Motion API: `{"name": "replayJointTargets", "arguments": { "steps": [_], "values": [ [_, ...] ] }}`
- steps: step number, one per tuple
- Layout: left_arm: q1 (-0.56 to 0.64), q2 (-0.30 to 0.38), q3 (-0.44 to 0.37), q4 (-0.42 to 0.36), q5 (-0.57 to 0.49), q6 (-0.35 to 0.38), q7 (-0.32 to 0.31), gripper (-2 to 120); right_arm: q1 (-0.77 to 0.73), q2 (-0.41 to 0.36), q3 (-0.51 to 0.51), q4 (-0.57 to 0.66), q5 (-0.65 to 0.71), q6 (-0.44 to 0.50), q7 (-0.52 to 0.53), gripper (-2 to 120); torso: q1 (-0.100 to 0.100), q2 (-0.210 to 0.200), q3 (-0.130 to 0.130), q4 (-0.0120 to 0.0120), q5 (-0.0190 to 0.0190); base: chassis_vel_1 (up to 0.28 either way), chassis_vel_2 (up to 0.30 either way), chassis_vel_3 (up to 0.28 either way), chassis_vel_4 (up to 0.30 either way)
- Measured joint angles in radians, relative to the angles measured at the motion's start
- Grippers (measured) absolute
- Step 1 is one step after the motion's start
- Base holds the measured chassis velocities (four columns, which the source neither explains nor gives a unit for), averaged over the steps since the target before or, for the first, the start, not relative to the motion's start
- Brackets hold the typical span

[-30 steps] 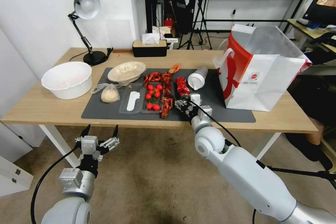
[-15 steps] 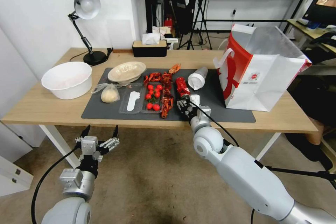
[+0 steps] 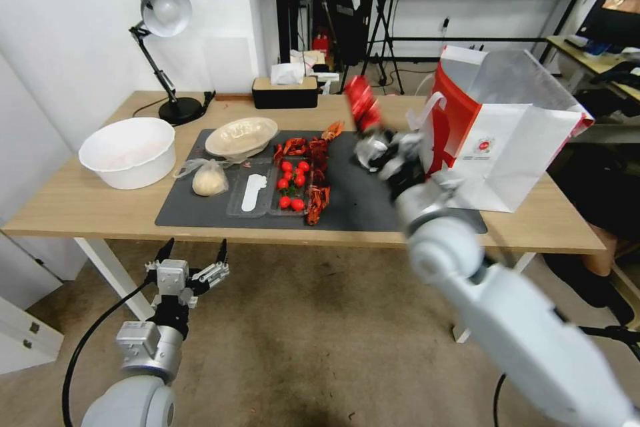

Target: Pick up the trash from the table and place it into the takeout bag.

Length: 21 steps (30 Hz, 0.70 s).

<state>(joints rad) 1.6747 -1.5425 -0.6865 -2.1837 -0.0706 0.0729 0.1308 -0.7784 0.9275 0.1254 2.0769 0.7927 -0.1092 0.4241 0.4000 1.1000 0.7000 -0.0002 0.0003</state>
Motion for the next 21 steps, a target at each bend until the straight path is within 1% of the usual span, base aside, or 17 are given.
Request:
{"name": "replayJointTargets", "arguments": {
  "steps": [1, 3, 5, 6, 8, 9, 10, 13, 14, 17, 21],
  "values": [
    [0.0, 0.0, 0.0, 0.0, 0.0, 0.0, 0.0, 100, 0.0, 0.0, 0.0, 0.0, 0.0, 0.0, 0.0, 52, 0.0, 0.0, 0.0, 0.0, 0.0, 0.0, 0.0, 0.0, 0.0],
    [0.002, -0.003, 0.004, -0.003, 0.005, -0.001, 0.001, 100, 0.019, -0.073, 0.086, 0.05, 0.078, -0.032, 0.063, 52, 0.0, 0.0, 0.0, 0.0001, -0.0001, 0.0, 0.0, 0.0, 0.0],
    [0.002, -0.003, 0.005, -0.004, 0.006, -0.001, 0.001, 100, 0.021, -0.084, 0.102, 0.055, 0.088, -0.039, 0.077, 52, 0.0, 0.0, 0.0, 0.0002, -0.0003, 0.0, 0.0, 0.0, 0.0],
    [0.003, -0.004, 0.009, -0.006, 0.009, -0.002, 0.001, 100, 0.027, -0.106, 0.14, 0.059, 0.104, -0.064, 0.109, 52, 0.0, 0.0, 0.0, 0.0001, -0.0002, 0.0, 0.0, 0.0, 0.0],
    [0.004, -0.006, 0.012, -0.008, 0.013, -0.002, 0.002, 100, 0.033, -0.121, 0.178, 0.057, 0.116, -0.107, 0.163, 52, 0.0, 0.0, 0.0, 0.0001, 0.0, 0.0, 0.0, 0.0, 0.0],
    [0.005, -0.006, 0.014, -0.009, 0.014, -0.004, 0.002, 100, 0.034, -0.128, 0.199, 0.047, 0.126, -0.156, 0.216, 52, 0.0, 0.0, 0.0, 0.0001, -0.0001, 0.0, 0.0, 0.0, 0.0],
    [0.005, -0.006, 0.014, -0.009, 0.014, -0.004, 0.002, 100, 0.034, -0.128, 0.199, 0.047, 0.126, -0.156, 0.216, 52, 0.0, 0.0, 0.0, 0.0001, -0.0001, 0.0, 0.0, 0.0, 0.0],
    [0.009, -0.006, 0.015, -0.013, 0.016, -0.01, 0.003, 100, 0.027, -0.129, 0.223, 0.023, 0.134, -0.244, 0.317, 52, 0.0, 0.0, 0.0, 0.0002, 0.0, 0.0, 0.0, 0.0, 0.0],
    [0.009, -0.006, 0.015, -0.013, 0.016, -0.01, 0.003, 100, 0.027, -0.129, 0.223, 0.023, 0.134, -0.244, 0.317, 52, 0.0, 0.0, 0.0, 0.0002, 0.0, 0.0, 0.0, 0.0, 0.0],
    [0.015, -0.005, 0.015, -0.015, 0.018, -0.017, 0.003, 100, 0.025, -0.118, 0.226, 0.007, 0.14, -0.292, 0.376, 52, 0.0, 0.0, 0.0, 0.0003, -0.0002, 0.0, 0.0, 0.0, 0.0],
    [0.02, -0.005, 0.015, -0.016, 0.019, -0.023, 0.003, 100, 0.031, -0.108, 0.226, -0.007, 0.158, -0.322, 0.41, 52, 0.0, 0.0, 0.0, 0.0003, -0.0002, 0.0, 0.0, 0.0, 0.0]
  ]
}}
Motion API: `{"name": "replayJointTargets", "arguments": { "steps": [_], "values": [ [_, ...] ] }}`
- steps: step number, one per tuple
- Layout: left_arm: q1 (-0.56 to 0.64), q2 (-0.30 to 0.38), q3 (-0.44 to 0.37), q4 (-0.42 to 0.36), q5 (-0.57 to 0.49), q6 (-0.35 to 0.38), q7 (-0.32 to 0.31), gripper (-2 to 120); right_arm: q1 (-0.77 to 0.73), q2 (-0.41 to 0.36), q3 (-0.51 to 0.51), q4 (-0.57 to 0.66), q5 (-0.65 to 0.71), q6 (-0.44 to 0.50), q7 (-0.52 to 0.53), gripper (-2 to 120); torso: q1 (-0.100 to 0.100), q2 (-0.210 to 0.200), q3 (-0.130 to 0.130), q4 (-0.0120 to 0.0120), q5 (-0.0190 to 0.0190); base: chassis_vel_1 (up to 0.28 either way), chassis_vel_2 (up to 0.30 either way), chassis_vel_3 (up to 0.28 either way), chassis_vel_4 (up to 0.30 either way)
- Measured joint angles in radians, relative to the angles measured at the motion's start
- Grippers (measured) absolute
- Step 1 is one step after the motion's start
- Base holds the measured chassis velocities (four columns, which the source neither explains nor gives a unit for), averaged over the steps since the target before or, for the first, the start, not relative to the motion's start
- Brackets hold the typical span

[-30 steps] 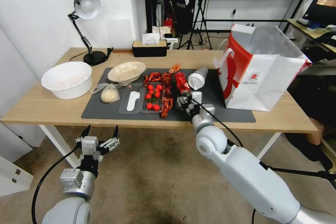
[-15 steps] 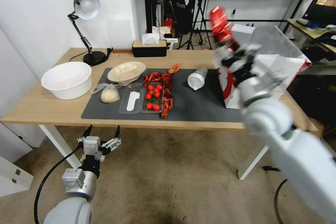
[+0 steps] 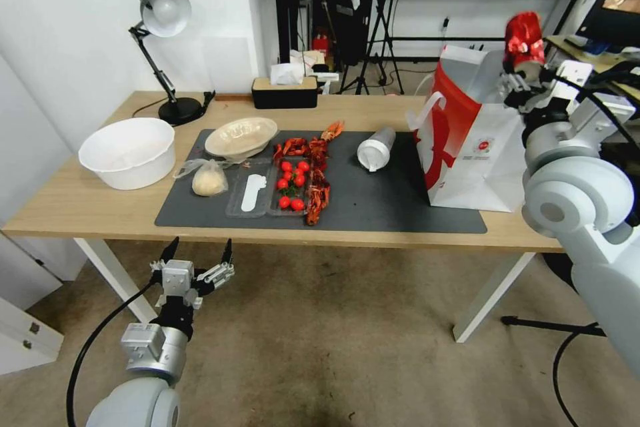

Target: Pick up the trash from the table and place it into the takeout bag.

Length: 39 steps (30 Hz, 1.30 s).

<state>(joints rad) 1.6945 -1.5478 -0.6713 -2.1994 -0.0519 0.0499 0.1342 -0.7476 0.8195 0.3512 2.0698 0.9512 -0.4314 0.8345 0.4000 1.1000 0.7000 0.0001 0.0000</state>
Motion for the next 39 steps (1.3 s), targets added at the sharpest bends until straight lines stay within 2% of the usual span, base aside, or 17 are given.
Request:
{"name": "replayJointTargets", "arguments": {
  "steps": [4, 7, 9, 12, 14, 17, 18, 19, 22, 23, 25, 26, 29, 34, 36, 38, 39],
  "values": [
    [0.005, 0.0, -0.002, -0.001, 0.003, -0.004, 0.0, 100, 0.005, 0.007, -0.001, -0.006, 0.012, -0.009, 0.01, 52, 0.0, 0.0, 0.0, 0.0, 0.0, 0.0, 0.0, 0.0, 0.0],
    [0.005, 0.0, -0.003, -0.001, 0.004, -0.005, 0.0, 100, 0.006, 0.009, -0.001, -0.007, 0.013, -0.009, 0.01, 60, 0.0, 0.0, 0.0, 0.0, -0.0002, 0.0, 0.0, 0.0, 0.0],
    [0.006, 0.0, -0.004, -0.001, 0.005, -0.005, 0.0, 100, 0.006, 0.01, -0.001, -0.008, 0.013, -0.009, 0.01, 72, 0.0, 0.0, 0.0, 0.0, -0.0001, 0.0, 0.0, 0.0, 0.0],
    [0.006, 0.0, -0.004, -0.001, 0.006, -0.006, 0.0, 100, 0.006, 0.011, -0.001, -0.01, 0.013, -0.009, 0.009, 80, 0.0, 0.0, 0.0, 0.0, -0.0001, 0.0, 0.0, 0.0, 0.0],
    [0.005, 0.0, -0.004, -0.001, 0.006, -0.006, 0.0, 100, 0.006, 0.012, 0.005, -0.01, 0.014, -0.009, 0.008, 93, 0.0, 0.0, 0.0, 0.0, -0.0001, 0.0, 0.0, 0.0, 0.0],
    [0.005, -0.001, -0.003, -0.001, 0.008, -0.006, 0.0, 100, 0.005, 0.01, 0.013, -0.01, 0.017, 0.002, -0.002, 99, 0.0, 0.0, 0.0, -0.0002, 0.0, 0.0, 0.0, 0.0, 0.0],
    [0.005, -0.002, -0.001, -0.001, 0.008, -0.006, 0.0, 100, 0.008, 0.007, 0.016, -0.011, 0.023, 0.05, -0.036, 100, 0.0, 0.0, 0.0, -0.0003, 0.0, 0.0, 0.0, 0.0, 0.0],
    [0.005, -0.002, -0.001, -0.001, 0.008, -0.006, 0.0, 100, 0.008, 0.007, 0.016, -0.011, 0.023, 0.05, -0.036, 100, 0.0, 0.0, 0.0, -0.0003, 0.0, 0.0, 0.0, 0.0, 0.0],
    [0.002, -0.003, 0.001, -0.001, 0.011, -0.005, 0.0, 100, -0.013, -0.004, 0.038, 0.035, 0.061, 0.234, -0.236, 100, 0.0, 0.0, 0.0, 0.0, -0.0004, 0.0, 0.0, 0.0, 0.0],
    [0.002, -0.003, 0.001, -0.001, 0.011, -0.005, 0.0, 100, -0.013, -0.004, 0.038, 0.035, 0.061, 0.234, -0.236, 100, 0.0, 0.0, 0.0, 0.0, -0.0004, 0.0, 0.0, 0.0, 0.0],
    [0.001, -0.004, 0.001, 0.001, 0.011, -0.005, 0.0, 100, -0.112, -0.018, 0.054, 0.12, 0.048, 0.335, -0.399, 100, 0.0, 0.0, 0.0, -0.0002, -0.0002, 0.0, 0.0, 0.0, 0.0],
    [0.001, -0.004, 0.001, 0.001, 0.011, -0.005, 0.0, 100, -0.112, -0.018, 0.054, 0.12, 0.048, 0.335, -0.399, 100, 0.0, 0.0, 0.0, -0.0002, -0.0002, 0.0, 0.0, 0.0, 0.0],
    [0.0, -0.004, 0.001, 0.005, 0.011, -0.005, 0.001, 100, -0.232, -0.022, 0.057, 0.169, -0.045, 0.39, -0.52, 100, 0.0, 0.0, 0.0, -0.0002, -0.0001, 0.0, 0.0, 0.0, 0.0],
    [-0.003, -0.001, 0.001, 0.011, 0.01, -0.005, 0.001, 100, -0.377, -0.002, 0.031, 0.208, -0.207, 0.431, -0.572, 100, 0.0, 0.0, 0.0, 0.0001, 0.0, 0.0, 0.0, 0.0, 0.0],
    [-0.003, -0.001, 0.001, 0.011, 0.01, -0.005, 0.001, 100, -0.385, 0.0, 0.03, 0.209, -0.216, 0.433, -0.573, 100, 0.0, 0.0, 0.0, 0.0002, -0.0001, 0.0, 0.0, 0.0, 0.0],
    [-0.004, 0.002, 0.0, 0.016, 0.007, -0.006, 0.0, 100, -0.49, 0.034, 0.024, 0.222, -0.344, 0.468, -0.583, 100, 0.0, 0.0, 0.0, -0.0001, 0.0, 0.0, 0.0, 0.0, 0.0],
    [-0.004, 0.002, 0.0, 0.016, 0.007, -0.006, 0.0, 100, -0.49, 0.034, 0.024, 0.222, -0.344, 0.468, -0.583, 100, 0.0, 0.0, 0.0, -0.0001, 0.0, 0.0, 0.0, 0.0, 0.0]
  ]
}}
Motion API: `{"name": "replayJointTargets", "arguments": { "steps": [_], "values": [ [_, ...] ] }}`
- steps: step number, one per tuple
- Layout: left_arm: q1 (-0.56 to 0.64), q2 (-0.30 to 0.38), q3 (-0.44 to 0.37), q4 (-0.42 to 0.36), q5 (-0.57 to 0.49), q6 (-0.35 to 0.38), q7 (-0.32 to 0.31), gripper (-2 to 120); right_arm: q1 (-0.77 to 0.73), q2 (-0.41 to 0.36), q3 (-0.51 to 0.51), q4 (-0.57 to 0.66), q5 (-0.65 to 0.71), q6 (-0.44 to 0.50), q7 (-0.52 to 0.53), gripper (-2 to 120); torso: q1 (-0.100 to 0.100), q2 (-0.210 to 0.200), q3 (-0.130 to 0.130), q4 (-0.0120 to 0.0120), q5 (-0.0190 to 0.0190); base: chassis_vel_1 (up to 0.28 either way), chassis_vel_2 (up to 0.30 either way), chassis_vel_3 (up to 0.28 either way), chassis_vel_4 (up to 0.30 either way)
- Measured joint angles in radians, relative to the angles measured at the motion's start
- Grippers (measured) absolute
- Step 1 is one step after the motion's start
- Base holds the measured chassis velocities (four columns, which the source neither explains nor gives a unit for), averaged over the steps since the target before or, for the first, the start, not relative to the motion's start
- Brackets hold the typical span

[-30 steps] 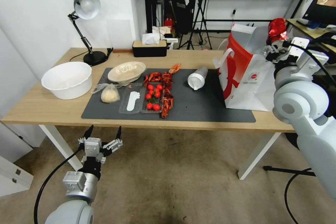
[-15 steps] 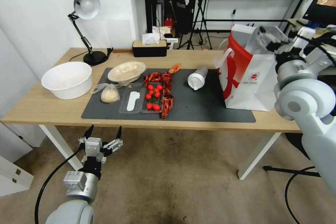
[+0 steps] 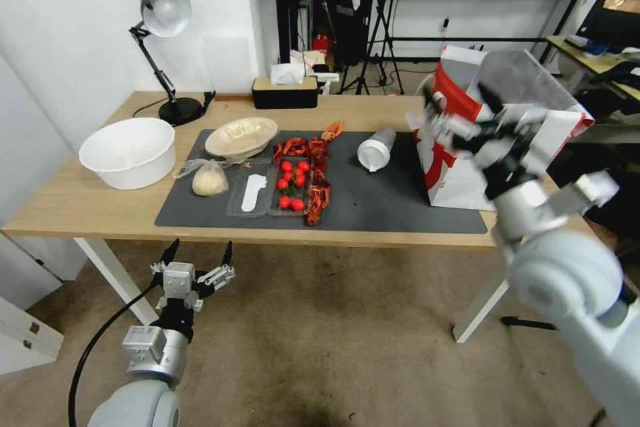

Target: Pick up the trash from the table and place it into the takeout bag.

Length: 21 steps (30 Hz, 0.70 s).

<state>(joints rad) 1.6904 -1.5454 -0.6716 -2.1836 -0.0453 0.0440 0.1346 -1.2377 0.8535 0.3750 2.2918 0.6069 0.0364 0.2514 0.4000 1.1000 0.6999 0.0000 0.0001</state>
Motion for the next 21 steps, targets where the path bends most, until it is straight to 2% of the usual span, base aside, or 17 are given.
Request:
{"name": "replayJointTargets", "arguments": {
  "steps": [3, 8, 10, 14, 21],
  "values": [
    [-0.003, 0.006, -0.001, 0.009, -0.003, -0.001, 0.0, 100, -0.165, 0.065, -0.015, 0.003, -0.16, 0.064, 0.006, 100, 0.0, 0.0, 0.0, -0.0002, -0.0001, 0.0, 0.0, 0.0, 0.0],
    [-0.005, 0.009, 0.0, 0.013, -0.005, -0.003, -0.001, 100, -0.259, 0.122, -0.023, -0.003, -0.228, 0.092, 0.028, 100, 0.0, 0.0, 0.0, 0.0001, -0.0002, 0.0, 0.0, 0.0, 0.0],
    [-0.007, 0.013, 0.0, 0.014, -0.006, -0.003, -0.001, 100, -0.33, 0.16, -0.03, -0.02, -0.295, 0.122, 0.05, 100, 0.0, 0.0, 0.0, -0.0001, -0.0003, 0.0, 0.0, 0.0, 0.0],
    [-0.008, 0.017, 0.0, 0.014, -0.007, -0.003, -0.001, 100, -0.396, 0.198, -0.055, -0.052, -0.369, 0.151, 0.093, 100, 0.0, 0.0, 0.0, 0.0, -0.0003, 0.0, 0.0, 0.0, 0.0],
    [-0.008, 0.022, -0.002, 0.016, -0.008, -0.006, -0.001, 100, -0.44, 0.236, -0.077, -0.098, -0.424, 0.178, 0.147, 100, 0.0, 0.0, 0.0, 0.0, -0.0001, 0.0, 0.0, 0.0, 0.0]
  ]
}}
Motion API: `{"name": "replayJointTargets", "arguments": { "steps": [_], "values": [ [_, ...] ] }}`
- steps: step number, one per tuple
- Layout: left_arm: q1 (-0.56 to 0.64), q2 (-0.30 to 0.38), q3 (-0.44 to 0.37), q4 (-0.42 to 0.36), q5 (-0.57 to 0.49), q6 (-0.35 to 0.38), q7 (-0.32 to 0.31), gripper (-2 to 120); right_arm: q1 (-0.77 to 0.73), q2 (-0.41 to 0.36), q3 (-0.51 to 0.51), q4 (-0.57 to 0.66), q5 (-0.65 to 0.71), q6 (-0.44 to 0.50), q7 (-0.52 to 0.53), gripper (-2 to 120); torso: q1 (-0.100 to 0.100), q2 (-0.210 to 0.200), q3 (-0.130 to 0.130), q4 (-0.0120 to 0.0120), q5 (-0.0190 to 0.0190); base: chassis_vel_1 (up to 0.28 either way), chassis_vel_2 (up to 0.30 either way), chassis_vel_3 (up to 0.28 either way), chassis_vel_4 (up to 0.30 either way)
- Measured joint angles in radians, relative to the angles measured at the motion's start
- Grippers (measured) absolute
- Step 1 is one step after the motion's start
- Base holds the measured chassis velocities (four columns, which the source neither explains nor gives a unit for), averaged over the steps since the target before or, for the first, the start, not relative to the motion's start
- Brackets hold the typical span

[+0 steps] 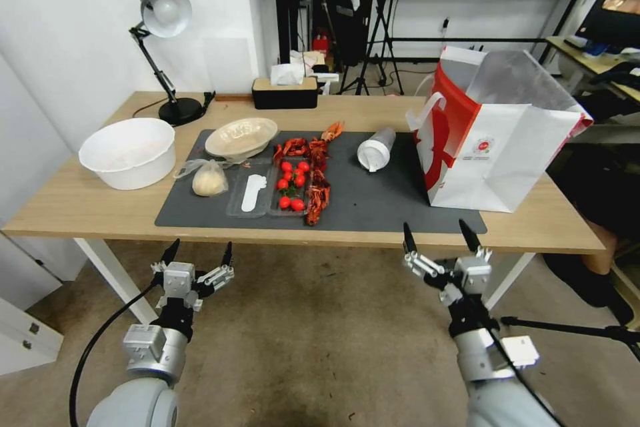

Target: Pick up the trash from the table and place it into the takeout bag.

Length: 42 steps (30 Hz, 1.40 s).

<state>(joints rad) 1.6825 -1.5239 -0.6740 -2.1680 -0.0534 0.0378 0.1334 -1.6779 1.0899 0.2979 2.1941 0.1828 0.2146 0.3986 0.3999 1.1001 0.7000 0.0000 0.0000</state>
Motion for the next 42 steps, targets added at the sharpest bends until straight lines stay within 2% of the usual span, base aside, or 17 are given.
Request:
{"name": "replayJointTargets", "arguments": {
  "steps": [17, 25, 27, 33, 36, 38, 42],
  "values": [
    [-0.005, -0.004, 0.002, 0.01, 0.001, -0.003, 0.0, 100, 0.013, 0.003, -0.031, -0.082, 0.007, 0.019, 0.013, 100, 0.0, 0.0, 0.0, 0.0001, 0.0, 0.0, 0.0, 0.0, 0.0],
    [-0.01, -0.007, 0.002, 0.016, 0.001, -0.004, 0.0, 100, 0.097, -0.003, -0.078, -0.079, 0.031, -0.038, 0.043, 100, 0.0, 0.0, 0.0, -0.0001, 0.0, 0.0, 0.0, 0.0, 0.0],
    [-0.011, -0.008, 0.003, 0.018, 0.002, -0.004, 0.0, 100, 0.179, -0.007, -0.115, -0.076, 0.064, -0.1, 0.081, 99, 0.0, 0.0, 0.0, 0.0001, 0.0, 0.0, 0.0, 0.0, 0.0],
    [-0.011, -0.009, 0.003, 0.018, 0.004, -0.004, 0.0, 100, 0.294, -0.016, -0.167, -0.087, 0.154, -0.175, 0.113, 98, 0.0, 0.0, 0.0, 0.0, 0.0001, 0.0, 0.0, 0.0, 0.0],
    [-0.007, -0.008, 0.002, 0.013, 0.005, -0.004, 0.0, 100, 0.436, -0.035, -0.237, -0.133, 0.252, -0.235, 0.137, 98, 0.0, 0.0, 0.0, 0.0, 0.0001, 0.0, 0.0, 0.0, 0.0],
    [-0.006, -0.008, 0.002, 0.012, 0.005, -0.004, 0.0, 100, 0.457, -0.037, -0.246, -0.143, 0.264, -0.242, 0.141, 98, 0.0, 0.0, 0.0, 0.0001, 0.0001, 0.0, 0.0, 0.0, 0.0],
    [-0.006, -0.008, -0.003, 0.007, 0.005, -0.004, 0.0, 100, 0.638, -0.038, -0.319, -0.246, 0.337, -0.281, 0.184, 98, 0.0, 0.0, 0.0, 0.0002, 0.0001, 0.0, 0.0, 0.0, 0.0]
  ]
}}
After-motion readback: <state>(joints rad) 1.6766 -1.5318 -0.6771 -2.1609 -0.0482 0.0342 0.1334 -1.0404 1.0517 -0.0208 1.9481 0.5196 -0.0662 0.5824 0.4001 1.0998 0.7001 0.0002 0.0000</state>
